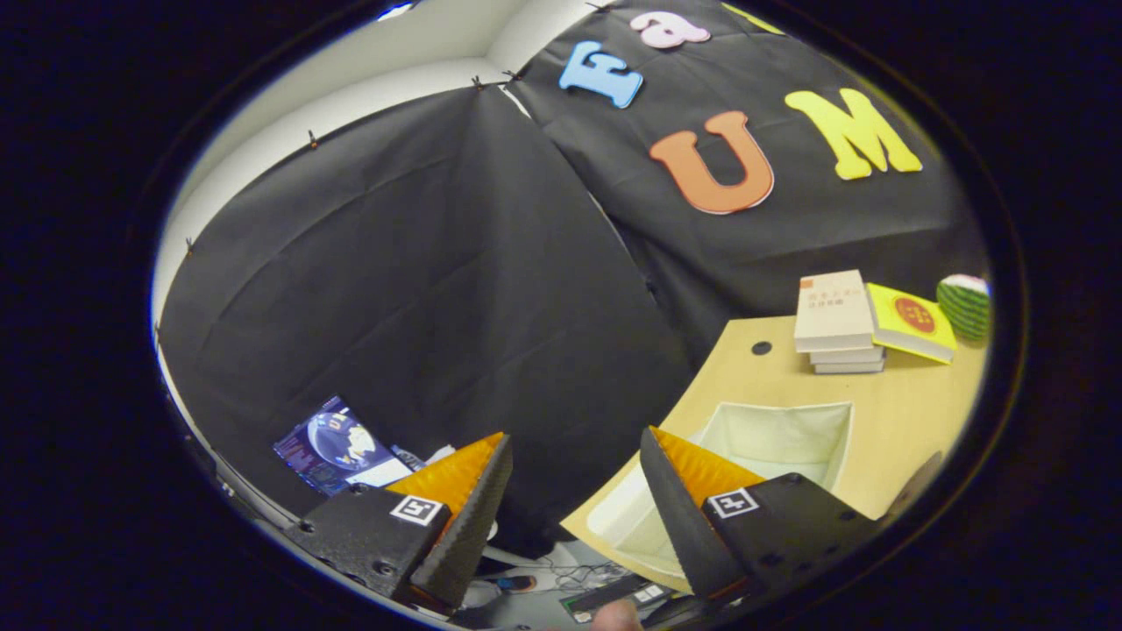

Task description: Open the storage box then place both shoes into the box .Put the left shoe in first, then the right shoe, with the right side of both shoes facing outward in a uniform manner.

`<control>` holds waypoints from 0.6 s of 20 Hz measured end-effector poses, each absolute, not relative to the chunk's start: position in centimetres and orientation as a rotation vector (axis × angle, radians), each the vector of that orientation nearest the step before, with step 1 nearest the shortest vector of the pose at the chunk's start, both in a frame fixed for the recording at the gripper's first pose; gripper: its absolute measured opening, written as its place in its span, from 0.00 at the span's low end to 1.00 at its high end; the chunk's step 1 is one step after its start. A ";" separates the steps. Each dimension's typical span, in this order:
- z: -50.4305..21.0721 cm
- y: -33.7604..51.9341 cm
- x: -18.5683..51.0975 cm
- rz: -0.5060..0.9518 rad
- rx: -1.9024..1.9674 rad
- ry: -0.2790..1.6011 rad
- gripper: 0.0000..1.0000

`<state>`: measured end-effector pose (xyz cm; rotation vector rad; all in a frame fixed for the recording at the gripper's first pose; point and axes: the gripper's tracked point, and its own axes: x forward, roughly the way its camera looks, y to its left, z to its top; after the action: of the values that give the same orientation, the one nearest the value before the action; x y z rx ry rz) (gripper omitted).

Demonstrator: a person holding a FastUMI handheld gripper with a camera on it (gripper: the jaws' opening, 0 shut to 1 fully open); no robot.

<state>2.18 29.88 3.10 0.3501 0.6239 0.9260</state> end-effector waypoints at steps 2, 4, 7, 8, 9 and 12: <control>3.1 27.6 2.9 0.868 0.304 0.589 0.95; 3.3 25.4 3.5 0.809 0.271 0.551 0.95; 3.8 20.4 4.4 0.687 0.199 0.496 0.95; 3.9 18.6 4.5 0.645 0.174 0.490 0.97; 3.8 17.1 4.4 0.615 0.151 0.482 0.98; 3.4 12.1 4.2 0.517 0.051 0.478 1.00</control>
<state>4.18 12.14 3.36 0.0511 0.4781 0.5174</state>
